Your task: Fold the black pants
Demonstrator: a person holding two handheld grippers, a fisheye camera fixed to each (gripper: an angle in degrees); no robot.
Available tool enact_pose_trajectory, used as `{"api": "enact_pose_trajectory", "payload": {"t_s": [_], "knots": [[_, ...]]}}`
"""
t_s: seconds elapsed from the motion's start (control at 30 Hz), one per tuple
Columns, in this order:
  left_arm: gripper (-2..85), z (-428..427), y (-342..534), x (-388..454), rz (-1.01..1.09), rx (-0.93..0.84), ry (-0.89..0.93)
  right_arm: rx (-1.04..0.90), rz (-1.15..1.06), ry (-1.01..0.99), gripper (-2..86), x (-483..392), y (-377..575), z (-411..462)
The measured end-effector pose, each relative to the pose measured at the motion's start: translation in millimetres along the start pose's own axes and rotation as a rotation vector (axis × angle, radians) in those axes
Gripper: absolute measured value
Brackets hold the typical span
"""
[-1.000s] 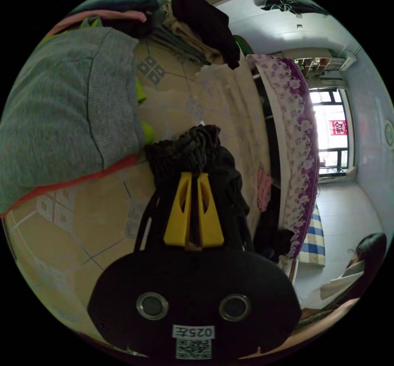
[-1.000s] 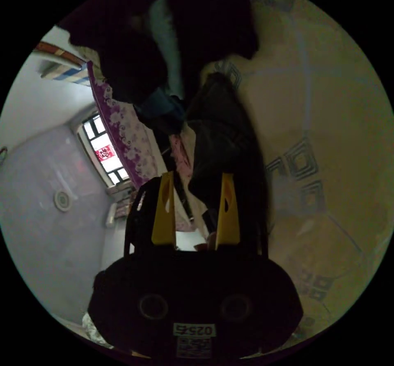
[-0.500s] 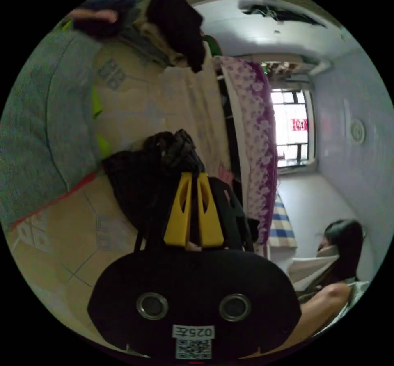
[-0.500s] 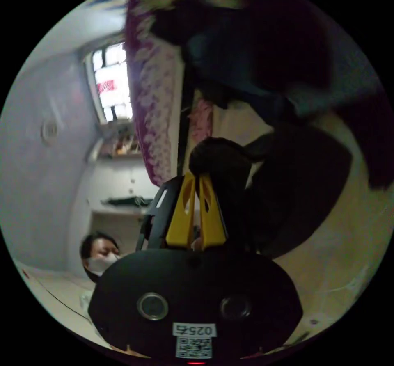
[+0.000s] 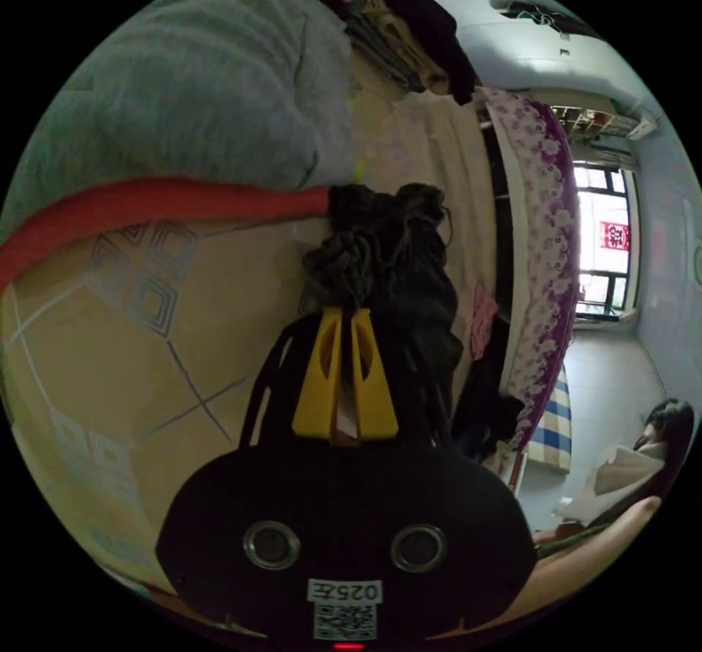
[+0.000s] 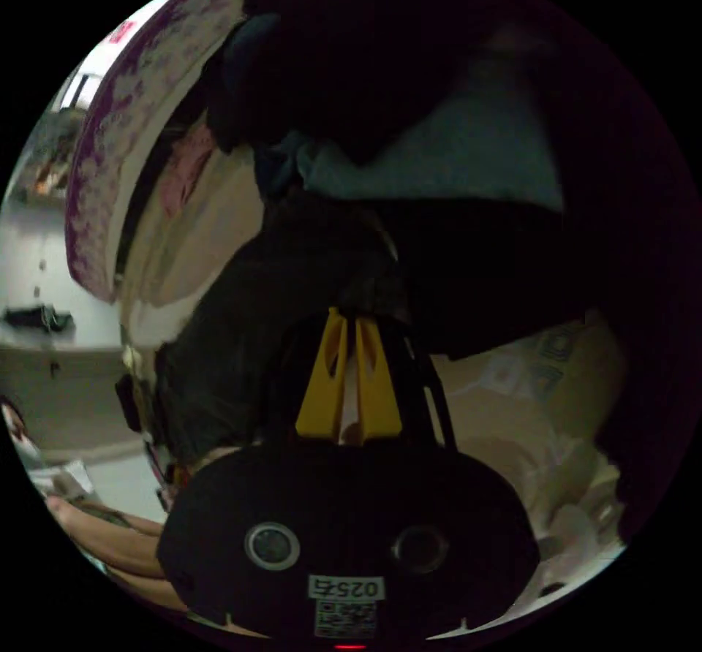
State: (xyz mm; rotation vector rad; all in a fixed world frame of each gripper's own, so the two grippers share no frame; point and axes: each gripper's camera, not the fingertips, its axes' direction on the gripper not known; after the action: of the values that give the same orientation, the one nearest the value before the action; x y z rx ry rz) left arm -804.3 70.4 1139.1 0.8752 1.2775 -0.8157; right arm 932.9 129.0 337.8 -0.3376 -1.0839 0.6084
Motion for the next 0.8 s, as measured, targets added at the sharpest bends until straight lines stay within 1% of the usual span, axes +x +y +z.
{"api": "enact_pose_trajectory", "payload": {"t_s": [0.03, 0.07, 0.1, 0.17, 0.2, 0.23, 0.27, 0.3, 0.33, 0.37, 0.4, 0.43, 0.47, 0.5, 0.57, 0.63, 0.67, 0.7, 0.73, 0.77, 0.8], "knots": [[-1.7, -6.8, -5.4, 15.8, 0.062, 0.002, 0.015, 0.041, 0.065, -0.068, -0.8, -5.7, 4.4, 4.8], [-1.7, -17.1, -10.8, 36.2, 0.149, 0.023, 0.023, 0.095, 0.062, -0.163, -0.8, -17.5, 6.2, 3.8], [-1.7, -22.7, -13.8, 46.8, 0.197, 0.033, 0.032, 0.117, 0.045, -0.212, -0.8, -25.4, 5.9, 1.7], [-1.6, -36.2, -29.7, 77.0, 0.299, 0.041, 0.041, 0.2, -0.113, -0.386, -0.8, -69.4, 2.5, -10.4], [-1.6, -36.9, -33.7, 79.8, 0.303, 0.049, 0.036, 0.216, -0.166, -0.418, -0.8, -82.4, 2.6, -12.5], [-1.6, -34.2, -41.6, 78.4, 0.288, 0.059, 0.004, 0.235, -0.225, -0.418, -0.7, -105.8, 4.9, -11.4], [-1.5, -25.4, -49.1, 68.2, 0.248, 0.044, -0.075, 0.211, -0.216, -0.34, -0.7, -123.1, 7.5, 1.1], [-1.5, -19.8, -51.9, 60.7, 0.227, 0.03, -0.107, 0.179, -0.207, -0.282, -0.7, -129.5, 8.3, 11.6], [-1.3, -5.5, -55.6, 40.8, 0.173, -0.021, -0.131, 0.093, -0.182, -0.141, -0.6, -137.6, 10.5, 40.5], [-1.0, 8.5, -56.1, 18.1, 0.094, -0.083, -0.105, -0.003, -0.157, -0.031, -0.3, -139.5, 14.1, 76.4], [-0.6, 13.3, -54.6, 7.7, 0.058, -0.096, -0.074, -0.035, -0.145, 0.003, -0.1, -138.7, 16.8, 94.7], [0.1, 18.1, -50.1, -9.7, 0.009, -0.086, 0.016, -0.092, -0.118, 0.04, 0.4, -135.4, 22.3, 129.6], [2.1, 17.1, -44.6, -23.5, -0.043, -0.039, 0.119, -0.141, -0.086, 0.028, 1.2, -131.5, 28.5, 161.4], [3.2, 15.8, -41.8, -28.9, -0.067, -0.013, 0.152, -0.148, -0.056, -0.001, 2.3, -129.6, 32.4, 174.4], [7.2, 8.0, -30.0, -38.4, -0.114, 0.089, 0.184, -0.005, 0.109, -0.234, 7.1, -127.1, 57.8, 199.3], [10.3, 0.1, -24.9, -33.9, -0.073, 0.159, 0.136, 0.106, 0.191, -0.323, 10.2, -138.6, 84.9, 210.6], [12.0, -3.2, -24.7, -27.7, -0.008, 0.186, 0.076, 0.188, 0.19, -0.31, 11.5, -157.8, 105.8, 215.7], [12.3, -3.1, -25.1, -24.6, 0.024, 0.19, 0.045, 0.229, 0.17, -0.291, 11.9, -171.0, 116.4, 217.9], [12.7, 1.2, -26.3, -20.0, 0.071, 0.181, 0.014, 0.322, 0.089, -0.244, 12.7, -203.5, 138.6, 221.9], [13.3, 8.9, -27.5, -17.2, 0.113, 0.187, 0.039, 0.419, -0.026, -0.213, 13.4, -243.4, 162.0, 229.9], [13.7, 13.8, -28.4, -16.6, 0.124, 0.192, 0.058, 0.455, -0.089, -0.214, 14.3, -264.7, 173.0, 235.9]]}}
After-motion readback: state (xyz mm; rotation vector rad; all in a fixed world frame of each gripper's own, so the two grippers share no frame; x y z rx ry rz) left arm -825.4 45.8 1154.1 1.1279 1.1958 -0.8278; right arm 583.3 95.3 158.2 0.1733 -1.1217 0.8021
